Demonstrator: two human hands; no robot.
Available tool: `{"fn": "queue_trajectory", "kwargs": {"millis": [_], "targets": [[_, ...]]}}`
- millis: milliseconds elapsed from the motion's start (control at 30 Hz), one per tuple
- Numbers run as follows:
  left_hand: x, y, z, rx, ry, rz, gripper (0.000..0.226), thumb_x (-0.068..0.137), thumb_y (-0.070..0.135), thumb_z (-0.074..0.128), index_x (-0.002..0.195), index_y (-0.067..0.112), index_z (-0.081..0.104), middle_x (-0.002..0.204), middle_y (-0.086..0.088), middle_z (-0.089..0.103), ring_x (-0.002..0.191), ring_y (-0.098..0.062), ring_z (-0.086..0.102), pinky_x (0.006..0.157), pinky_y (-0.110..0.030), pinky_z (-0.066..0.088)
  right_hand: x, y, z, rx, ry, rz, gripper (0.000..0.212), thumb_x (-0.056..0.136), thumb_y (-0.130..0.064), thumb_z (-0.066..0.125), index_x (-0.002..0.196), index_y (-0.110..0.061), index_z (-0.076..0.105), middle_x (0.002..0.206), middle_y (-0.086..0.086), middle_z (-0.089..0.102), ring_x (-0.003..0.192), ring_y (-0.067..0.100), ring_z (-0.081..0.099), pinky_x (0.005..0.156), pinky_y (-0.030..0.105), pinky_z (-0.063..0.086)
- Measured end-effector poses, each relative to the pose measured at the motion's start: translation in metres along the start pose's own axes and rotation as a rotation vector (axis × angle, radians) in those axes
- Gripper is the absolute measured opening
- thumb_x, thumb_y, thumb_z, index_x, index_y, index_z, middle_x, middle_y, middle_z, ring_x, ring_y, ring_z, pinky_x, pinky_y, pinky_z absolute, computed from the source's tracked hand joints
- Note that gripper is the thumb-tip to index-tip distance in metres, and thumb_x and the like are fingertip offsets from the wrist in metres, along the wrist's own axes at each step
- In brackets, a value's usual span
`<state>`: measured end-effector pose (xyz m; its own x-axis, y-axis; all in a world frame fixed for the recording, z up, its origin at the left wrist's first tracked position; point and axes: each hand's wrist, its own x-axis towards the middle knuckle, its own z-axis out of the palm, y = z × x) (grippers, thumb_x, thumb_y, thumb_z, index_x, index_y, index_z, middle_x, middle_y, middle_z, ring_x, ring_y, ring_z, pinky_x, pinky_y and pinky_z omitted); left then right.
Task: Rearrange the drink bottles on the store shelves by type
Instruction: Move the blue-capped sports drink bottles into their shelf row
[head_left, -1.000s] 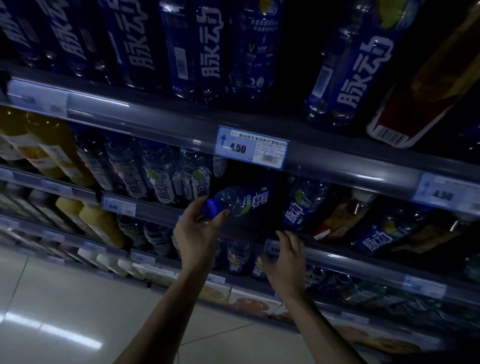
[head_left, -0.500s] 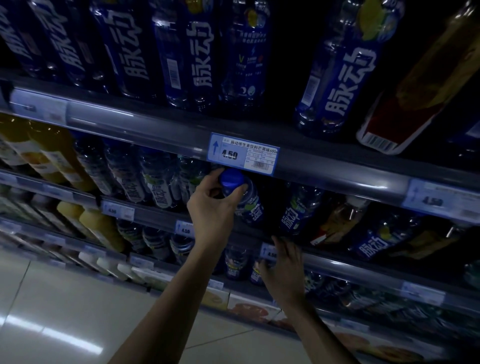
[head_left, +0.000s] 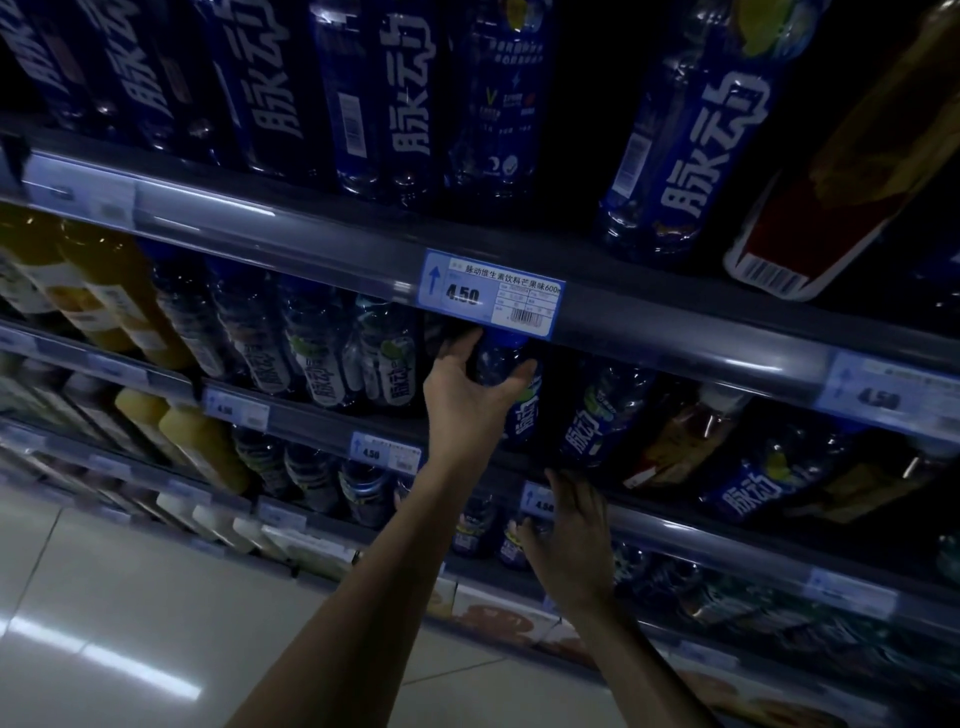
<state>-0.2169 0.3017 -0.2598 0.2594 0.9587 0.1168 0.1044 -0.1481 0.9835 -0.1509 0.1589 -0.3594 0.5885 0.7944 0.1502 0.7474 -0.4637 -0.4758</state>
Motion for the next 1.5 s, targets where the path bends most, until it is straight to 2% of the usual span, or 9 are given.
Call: {"fn": "queue_trajectory", "kwargs": {"millis": [133,233,400,533,667,900,1033,1133,1500], "targets": [[0.002,-0.004,0.013,0.0,-0.036,0.032,0.068,0.072,0.038,0.081,0.131,0.019,0.053,0.101,0.034,0.048,0.091,0.032,0.043,0.072,0.004,0.037,0.0,0.001,-0.003,0.023,-0.026,0.005,0.063,0.078,-0.021,0.067,0.137,-0.009,0.047,0.131,0.011,0.051,0.123,0.027,0.04,0.104,0.041,0.036],[0.003,-0.009,0.021,0.003,-0.032,0.063,0.065,0.072,0.032,0.082,0.129,0.015,0.054,0.097,0.035,0.043,0.084,0.039,0.036,0.067,0.01,0.03,0.0,0.001,-0.004,0.011,-0.041,-0.005,0.063,0.078,-0.021,0.065,0.137,-0.01,0.047,0.13,0.01,0.051,0.123,0.027,0.041,0.106,0.041,0.035],[0.0,-0.013,0.017,0.03,-0.072,0.051,0.069,0.074,0.039,0.079,0.133,0.024,0.046,0.104,0.034,0.047,0.093,0.029,0.043,0.076,0.005,0.036,0.003,0.002,-0.006,-0.046,-0.067,-0.029,0.062,0.079,-0.02,0.064,0.137,-0.007,0.047,0.127,0.012,0.053,0.121,0.03,0.044,0.105,0.044,0.035],[-0.01,-0.034,0.014,0.166,-0.125,-0.034,0.079,0.072,0.043,0.08,0.137,0.028,0.038,0.132,0.007,0.039,0.115,-0.007,0.043,0.099,-0.025,0.04,0.004,0.005,-0.006,-0.093,-0.07,-0.048,0.061,0.075,-0.02,0.071,0.131,-0.004,0.051,0.119,0.014,0.054,0.114,0.034,0.048,0.098,0.047,0.041],[-0.014,-0.048,0.014,0.264,-0.135,-0.053,0.08,0.07,0.041,0.081,0.135,0.018,0.042,0.128,0.001,0.044,0.115,-0.018,0.049,0.096,-0.041,0.048,0.006,0.008,-0.011,-0.074,-0.08,0.049,0.069,0.076,-0.029,0.075,0.134,-0.007,0.046,0.135,0.01,0.044,0.127,0.031,0.037,0.103,0.043,0.037],[-0.008,-0.053,0.019,0.284,-0.109,-0.043,0.071,0.071,0.036,0.081,0.131,0.018,0.048,0.124,-0.001,0.054,0.11,-0.02,0.056,0.091,-0.041,0.051,0.003,0.021,-0.019,-0.139,-0.076,0.1,0.063,0.083,-0.026,0.067,0.137,-0.005,0.043,0.139,0.011,0.044,0.13,0.03,0.037,0.109,0.041,0.033],[-0.006,-0.055,0.016,0.242,-0.163,-0.052,0.051,0.07,0.027,0.081,0.115,0.022,0.056,0.099,0.013,0.064,0.089,0.001,0.063,0.068,-0.01,0.05,0.001,0.024,-0.02,-0.132,-0.089,0.071,0.064,0.084,-0.026,0.067,0.139,-0.005,0.042,0.139,0.01,0.043,0.13,0.029,0.036,0.11,0.041,0.031],[-0.003,-0.054,0.012,0.236,-0.251,-0.06,0.045,0.072,0.022,0.08,0.107,0.031,0.053,0.09,0.021,0.062,0.079,0.018,0.057,0.058,0.0,0.043,0.0,0.027,-0.02,-0.174,-0.117,0.042,0.064,0.088,-0.027,0.062,0.143,-0.006,0.037,0.143,0.01,0.039,0.134,0.029,0.032,0.113,0.038,0.025],[0.019,-0.053,0.0,0.303,-0.47,-0.128,0.071,0.076,0.021,0.079,0.136,0.007,0.042,0.119,-0.007,0.062,0.106,-0.021,0.059,0.086,-0.033,0.051,-0.005,0.036,-0.026,-0.259,-0.154,0.019,0.063,0.09,-0.025,0.055,0.146,-0.005,0.033,0.147,0.012,0.034,0.137,0.03,0.028,0.115,0.04,0.022]]}}
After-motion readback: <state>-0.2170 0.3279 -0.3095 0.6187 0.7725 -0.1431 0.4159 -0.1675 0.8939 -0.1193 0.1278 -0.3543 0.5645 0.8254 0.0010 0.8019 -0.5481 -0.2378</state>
